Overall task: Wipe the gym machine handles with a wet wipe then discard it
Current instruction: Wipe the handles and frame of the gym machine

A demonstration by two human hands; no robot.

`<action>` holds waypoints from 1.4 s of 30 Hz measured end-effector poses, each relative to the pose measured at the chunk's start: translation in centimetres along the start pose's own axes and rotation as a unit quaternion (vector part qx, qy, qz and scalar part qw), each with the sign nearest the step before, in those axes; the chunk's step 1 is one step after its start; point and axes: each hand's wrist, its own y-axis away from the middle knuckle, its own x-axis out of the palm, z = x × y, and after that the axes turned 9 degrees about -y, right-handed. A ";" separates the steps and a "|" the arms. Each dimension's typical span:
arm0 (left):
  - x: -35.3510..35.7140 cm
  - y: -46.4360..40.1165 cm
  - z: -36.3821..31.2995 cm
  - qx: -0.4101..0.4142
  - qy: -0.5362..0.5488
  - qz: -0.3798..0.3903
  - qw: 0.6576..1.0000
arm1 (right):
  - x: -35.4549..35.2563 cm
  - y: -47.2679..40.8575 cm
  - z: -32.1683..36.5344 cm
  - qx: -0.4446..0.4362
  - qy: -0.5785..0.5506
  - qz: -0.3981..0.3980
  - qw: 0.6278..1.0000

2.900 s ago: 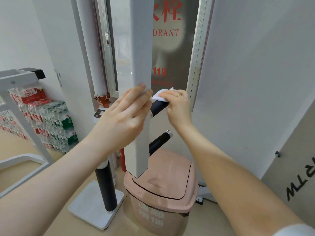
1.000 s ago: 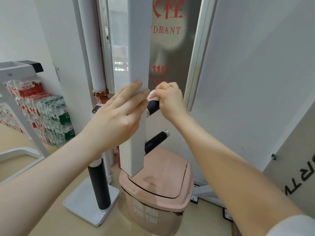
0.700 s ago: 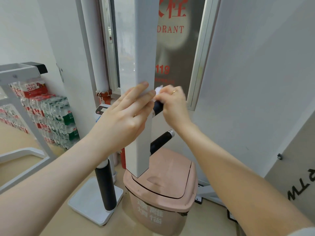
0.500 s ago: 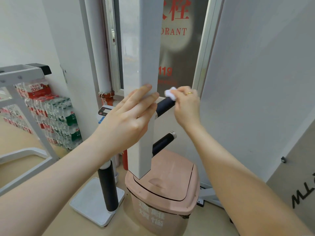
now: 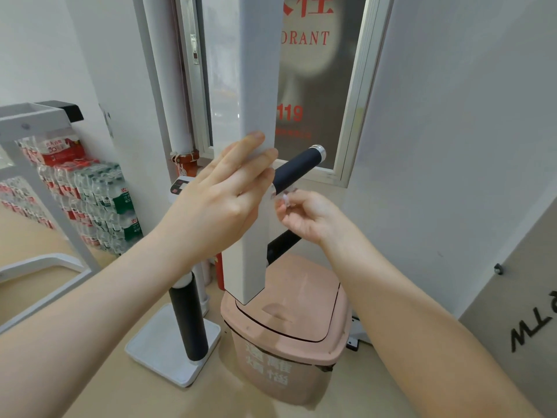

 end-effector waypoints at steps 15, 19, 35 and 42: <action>0.1 0.2 -0.1 -0.016 0.012 0.009 1.000 | -0.6 0.2 -0.7 -0.165 -0.101 -0.057 0.980; -0.1 0.2 0.0 -0.011 0.002 0.014 1.000 | -0.1 -1.2 2.0 -0.414 0.225 -0.169 0.866; -0.8 3.9 1.2 0.041 0.068 0.081 0.993 | 0.6 6.3 -3.4 -0.338 0.280 -0.003 0.898; -3.2 7.0 0.4 0.016 0.164 0.131 0.978 | -2.8 14.8 -11.3 -0.283 0.096 -0.129 0.946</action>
